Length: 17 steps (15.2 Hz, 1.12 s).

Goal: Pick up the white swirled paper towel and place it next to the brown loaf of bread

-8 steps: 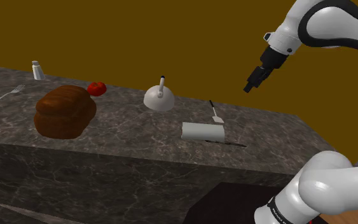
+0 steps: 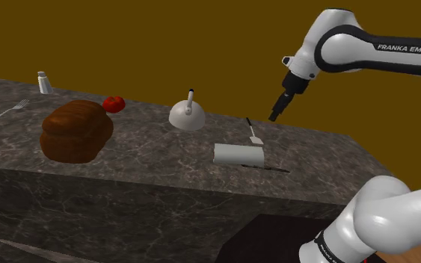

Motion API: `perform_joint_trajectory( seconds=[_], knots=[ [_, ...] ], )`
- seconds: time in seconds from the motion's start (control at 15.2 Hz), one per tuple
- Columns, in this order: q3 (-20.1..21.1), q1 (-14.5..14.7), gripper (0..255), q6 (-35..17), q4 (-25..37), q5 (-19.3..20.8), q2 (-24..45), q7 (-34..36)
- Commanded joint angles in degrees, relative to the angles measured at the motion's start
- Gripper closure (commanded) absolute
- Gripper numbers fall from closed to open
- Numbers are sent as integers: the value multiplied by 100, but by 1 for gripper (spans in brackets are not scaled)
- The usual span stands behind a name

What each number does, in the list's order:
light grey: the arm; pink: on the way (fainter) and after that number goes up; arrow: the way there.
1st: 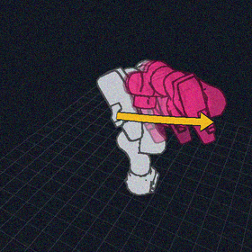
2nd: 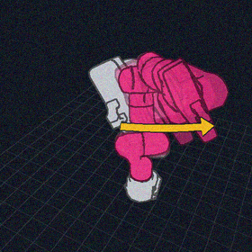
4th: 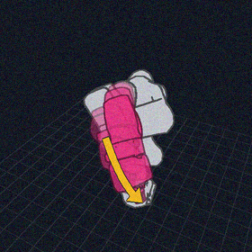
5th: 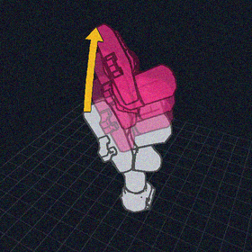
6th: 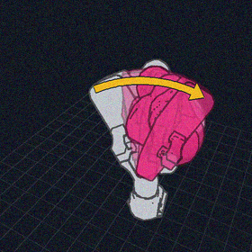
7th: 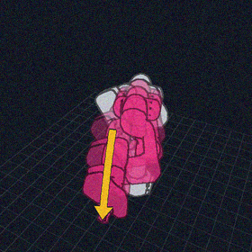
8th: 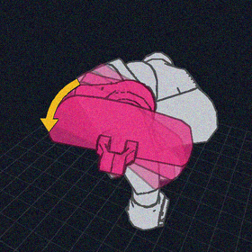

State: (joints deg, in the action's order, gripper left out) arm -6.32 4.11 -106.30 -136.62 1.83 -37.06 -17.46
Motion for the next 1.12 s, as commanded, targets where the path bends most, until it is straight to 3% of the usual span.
perform_joint_trajectory(
  seconds=[0.0, 0.86, 1.06],
  knots=[
    [-93, 137, 0, -256, -60, -34, 329, -337],
    [-334, 983, 0, -1638, -39, -531, 2673, -2423],
    [-328, 991, 0, -1884, -175, -566, 2785, -2447]
  ],
)
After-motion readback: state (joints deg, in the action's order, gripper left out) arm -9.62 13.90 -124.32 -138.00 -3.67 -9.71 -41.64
